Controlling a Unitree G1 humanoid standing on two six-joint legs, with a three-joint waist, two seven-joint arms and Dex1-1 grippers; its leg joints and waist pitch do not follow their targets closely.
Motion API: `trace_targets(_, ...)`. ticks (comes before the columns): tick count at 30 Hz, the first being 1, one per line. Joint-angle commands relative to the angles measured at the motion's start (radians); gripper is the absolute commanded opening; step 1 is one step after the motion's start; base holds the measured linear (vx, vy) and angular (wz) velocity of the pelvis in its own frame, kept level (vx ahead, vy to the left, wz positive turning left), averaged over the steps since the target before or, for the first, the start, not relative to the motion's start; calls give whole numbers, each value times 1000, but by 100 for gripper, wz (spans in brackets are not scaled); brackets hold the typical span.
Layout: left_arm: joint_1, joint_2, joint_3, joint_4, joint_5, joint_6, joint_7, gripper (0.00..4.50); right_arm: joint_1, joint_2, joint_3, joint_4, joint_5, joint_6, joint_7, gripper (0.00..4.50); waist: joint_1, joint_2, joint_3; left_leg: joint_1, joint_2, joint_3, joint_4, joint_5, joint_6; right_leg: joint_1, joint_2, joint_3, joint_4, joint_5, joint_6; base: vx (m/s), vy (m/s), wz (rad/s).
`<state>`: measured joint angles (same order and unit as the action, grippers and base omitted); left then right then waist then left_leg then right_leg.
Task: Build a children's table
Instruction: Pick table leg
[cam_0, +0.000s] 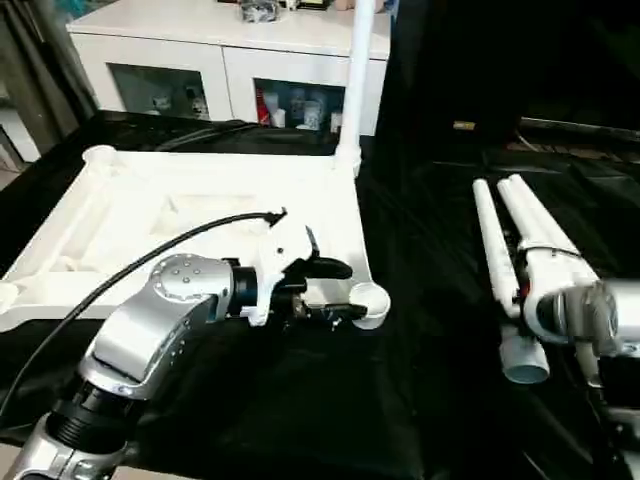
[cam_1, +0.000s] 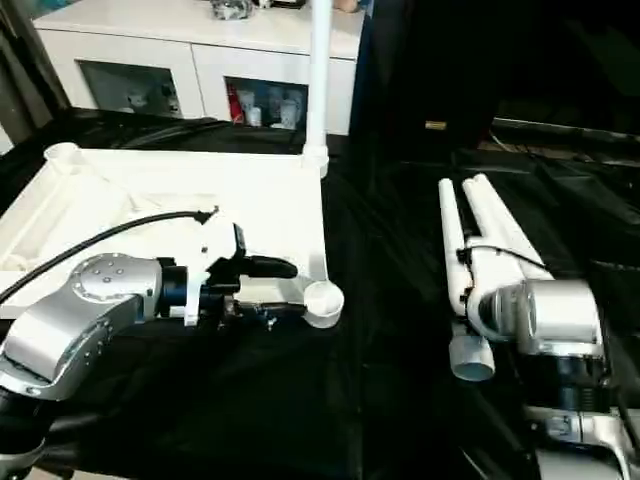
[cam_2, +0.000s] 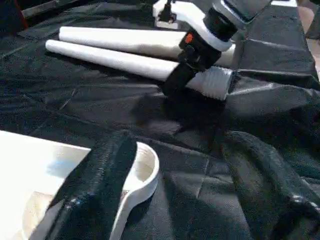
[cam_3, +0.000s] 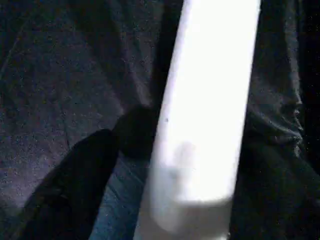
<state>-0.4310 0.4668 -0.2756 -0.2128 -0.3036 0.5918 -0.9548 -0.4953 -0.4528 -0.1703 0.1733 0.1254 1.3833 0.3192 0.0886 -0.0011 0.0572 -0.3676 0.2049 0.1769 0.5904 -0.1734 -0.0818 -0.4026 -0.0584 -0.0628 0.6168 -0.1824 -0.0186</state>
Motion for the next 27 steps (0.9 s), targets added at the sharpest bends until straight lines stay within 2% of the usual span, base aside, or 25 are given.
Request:
trace_targets(1, 2, 10, -7, -8, 12, -15, 2, 360, 10, -2, -17, 4, 10, 2, 4, 381, 2, -14, -69, 11, 14, 0, -58, -114, -29, 55, -65, 49, -75, -232, -121, 0, 0, 0)
trace_targets(3, 1, 11, -7, -8, 13, -18, 2, 380, 10, -2, -17, 4, 13, 2, 2, 346, 2, -12, -68, 11, 14, -1, -58, -116, -31, 54, -65, 49, -75, -239, -119, 0, 0, 0)
trace_targets(5, 2, 12, -7, -8, 11, -19, -2, 336, 11, -1, -18, 4, 17, 2, -1, 335, 1, -12, -69, 11, 13, -1, -57, -117, -32, 54, -64, 49, -76, -241, -118, 0, 0, 0)
trace_targets(7, 2, 13, -8, -9, 9, -18, -2, 335, 11, -2, -19, 6, 19, 1, -2, 311, 2, -12, -69, 12, 14, -1, -57, -117, -32, 54, -64, 48, -75, -240, -119, 0, 0, 0)
trace_targets(10, 5, 14, -10, -10, 7, -21, -5, 298, 11, -1, -20, 8, 21, -2, -2, 290, 1, -13, -69, 11, 14, -1, -57, -119, -32, 54, -64, 48, -75, -239, -121, 0, 0, 0)
trace_targets(11, 5, 14, -10, -10, 7, -22, -6, 292, 12, -1, -21, 8, 21, -3, -2, 290, 2, -13, -69, 11, 13, -1, -57, -116, -32, 54, -64, 48, -74, -236, -122, 0, 0, 0)
trace_targets(13, 4, 13, -9, -9, 7, -25, -6, 288, 11, 1, -24, 9, 20, -5, -4, 257, 2, -11, -70, 12, 14, -1, -56, -116, -32, 53, -64, 48, -74, -234, -123, 0, 0, 0)
trace_targets(16, 5, 13, -7, -9, 4, -26, -7, 258, 10, 6, -34, 14, 21, -13, -13, 240, 2, -12, -70, 11, 13, -1, -56, -114, -32, 54, -64, 48, -73, -228, -126, 0, 0, 0)
trace_targets(20, -4, -18, 10, 27, 49, -69, 68, 249, -5, 33, -84, 0, 43, -69, -21, 198, 1, -13, -71, 10, 14, 0, -55, -116, -27, 55, -64, 49, -74, -222, -123, 0, 0, 0)
trace_targets(21, -19, -34, 21, 52, 45, -56, 86, 249, -15, 49, -104, -10, 61, -97, -13, 194, 1, -9, -71, 10, 13, 1, -55, -118, -28, 54, -64, 49, -75, -224, -122, 0, 0, 0)
trace_targets(23, -37, -52, 36, 76, 31, -25, 104, 274, -21, 69, -127, -30, 92, -139, 10, 191, 2, -10, -72, 11, 13, 0, -55, -118, -26, 54, -64, 48, -74, -224, -122, 0, 0, 0)
trace_targets(24, -48, -67, 49, 91, 23, -7, 122, 283, -24, 81, -139, -41, 108, -164, 21, 189, 3, -5, -73, 12, 14, -1, -54, -120, -27, 54, -66, 47, -71, -220, -126, 0, 0, 0)
trace_targets(25, -51, -70, 52, 94, 21, -3, 126, 287, -25, 83, -141, -44, 112, -170, 23, 187, 1, -9, -74, 9, 12, -2, -54, -116, -25, 56, -64, 46, -71, -211, -129, 0, 0, 0)
trace_targets(26, -61, -89, 68, 105, 8, 10, 142, 296, -24, 101, -157, -58, 129, -221, 33, 187, 2, -9, -72, 12, 13, -1, -54, -120, -23, 54, -64, 46, -73, -216, -132, 0, 0, 0)
trace_targets(27, -84, -148, 113, 129, -43, 41, 183, 319, -4, 146, -181, -107, 165, -430, 68, 186, 3, -8, -72, 10, 14, 3, -51, -132, -22, 52, -70, 48, -74, -224, -138, 0, 0, 0)
